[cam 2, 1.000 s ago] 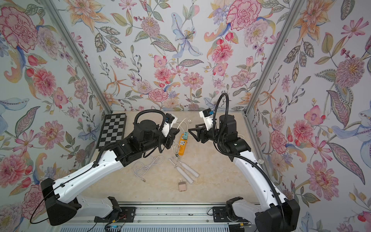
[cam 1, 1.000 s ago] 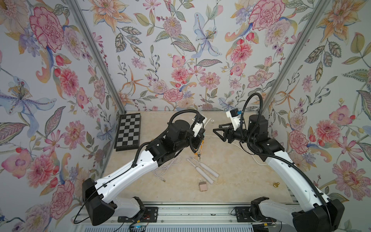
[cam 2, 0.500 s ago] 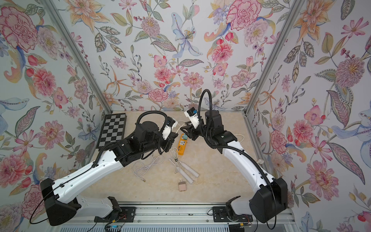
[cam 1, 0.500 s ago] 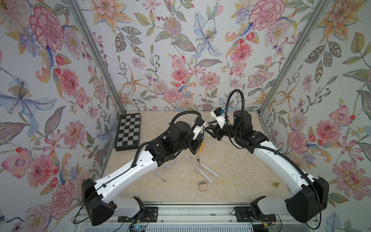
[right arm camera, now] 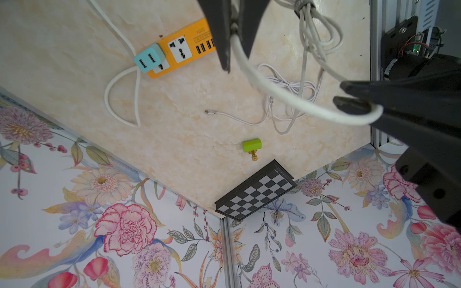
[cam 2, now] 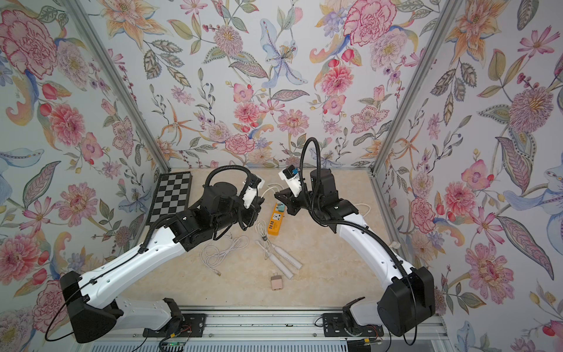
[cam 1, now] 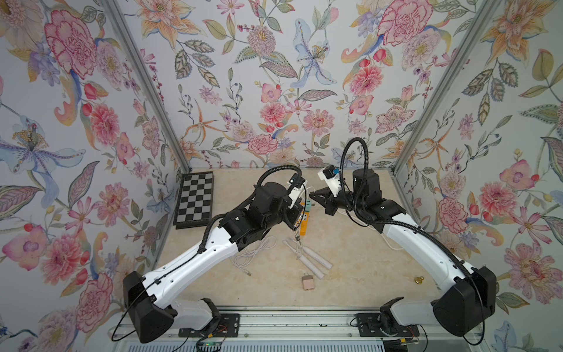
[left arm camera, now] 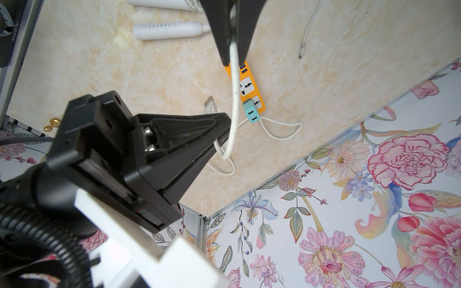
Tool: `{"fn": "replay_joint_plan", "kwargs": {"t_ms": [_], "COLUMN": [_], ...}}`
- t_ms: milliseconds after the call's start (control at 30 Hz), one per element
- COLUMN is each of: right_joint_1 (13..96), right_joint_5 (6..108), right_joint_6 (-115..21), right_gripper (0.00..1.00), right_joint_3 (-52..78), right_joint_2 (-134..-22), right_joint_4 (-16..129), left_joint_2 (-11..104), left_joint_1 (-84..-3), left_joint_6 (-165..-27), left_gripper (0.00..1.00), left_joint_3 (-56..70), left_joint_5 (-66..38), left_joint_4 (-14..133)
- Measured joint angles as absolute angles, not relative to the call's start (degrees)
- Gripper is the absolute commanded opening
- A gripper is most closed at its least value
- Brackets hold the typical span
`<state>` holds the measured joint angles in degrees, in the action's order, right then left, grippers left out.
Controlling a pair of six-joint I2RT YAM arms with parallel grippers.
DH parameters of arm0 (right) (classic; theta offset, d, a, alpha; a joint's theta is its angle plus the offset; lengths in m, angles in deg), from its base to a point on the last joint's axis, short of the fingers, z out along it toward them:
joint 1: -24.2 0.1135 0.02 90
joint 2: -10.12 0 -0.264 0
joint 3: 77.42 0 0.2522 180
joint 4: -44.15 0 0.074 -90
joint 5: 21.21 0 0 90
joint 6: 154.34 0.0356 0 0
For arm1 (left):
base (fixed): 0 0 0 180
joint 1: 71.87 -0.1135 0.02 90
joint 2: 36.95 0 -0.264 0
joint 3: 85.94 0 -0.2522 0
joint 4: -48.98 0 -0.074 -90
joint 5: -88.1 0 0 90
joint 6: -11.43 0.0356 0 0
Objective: Charge the electric toothbrush
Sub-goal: Pick up the charging cable from the center of the board.
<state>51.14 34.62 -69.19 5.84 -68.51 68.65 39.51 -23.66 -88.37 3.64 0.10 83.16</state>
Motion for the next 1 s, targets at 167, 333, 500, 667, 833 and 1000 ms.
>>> {"fn": "replay_joint_plan", "kwargs": {"t_ms": [167, 333, 500, 667, 833, 1000], "right_joint_1": [51.14, 51.73, 54.18, 55.75, 55.78, 56.52], "right_joint_5": [30.27, 27.56, 27.8, 29.83, 32.3, 34.24], "right_joint_6": [-66.45, -62.85, -58.94, -55.59, -51.68, -48.58], "right_gripper": [0.0, 0.0, 0.0, 0.0, 0.0, 0.0], "right_joint_3": [5.53, 4.83, 4.83, 4.83, 4.83, 4.92], "right_joint_2": [-68.47, -68.47, -68.88, -70.61, -72.05, -72.58], "right_joint_4": [67.82, 64.56, 62.36, 62.14, 62.03, 61.83], "left_joint_2": [39.51, 39.51, 39.49, 39.23, 37.46, 34.94], "left_joint_1": [-24.4, -26.85, -28.86, -29.41, -30.26, -30.63], "left_joint_6": [-87.52, -86.45, -86.49, -86.54, -86.97, -87.37], "left_gripper": [0.0, 0.0, 0.0, 0.0, 0.14, 0.33], "left_joint_3": [3.64, 4.58, 10.81, 15.64, 18.46, 20.36], "left_joint_5": [3.54, 7.27, 9.52, 11.43, 11.93, 12.98], "left_joint_4": [83.23, 81.24, 76.02, 72.43, 69.94, 68.43]}}
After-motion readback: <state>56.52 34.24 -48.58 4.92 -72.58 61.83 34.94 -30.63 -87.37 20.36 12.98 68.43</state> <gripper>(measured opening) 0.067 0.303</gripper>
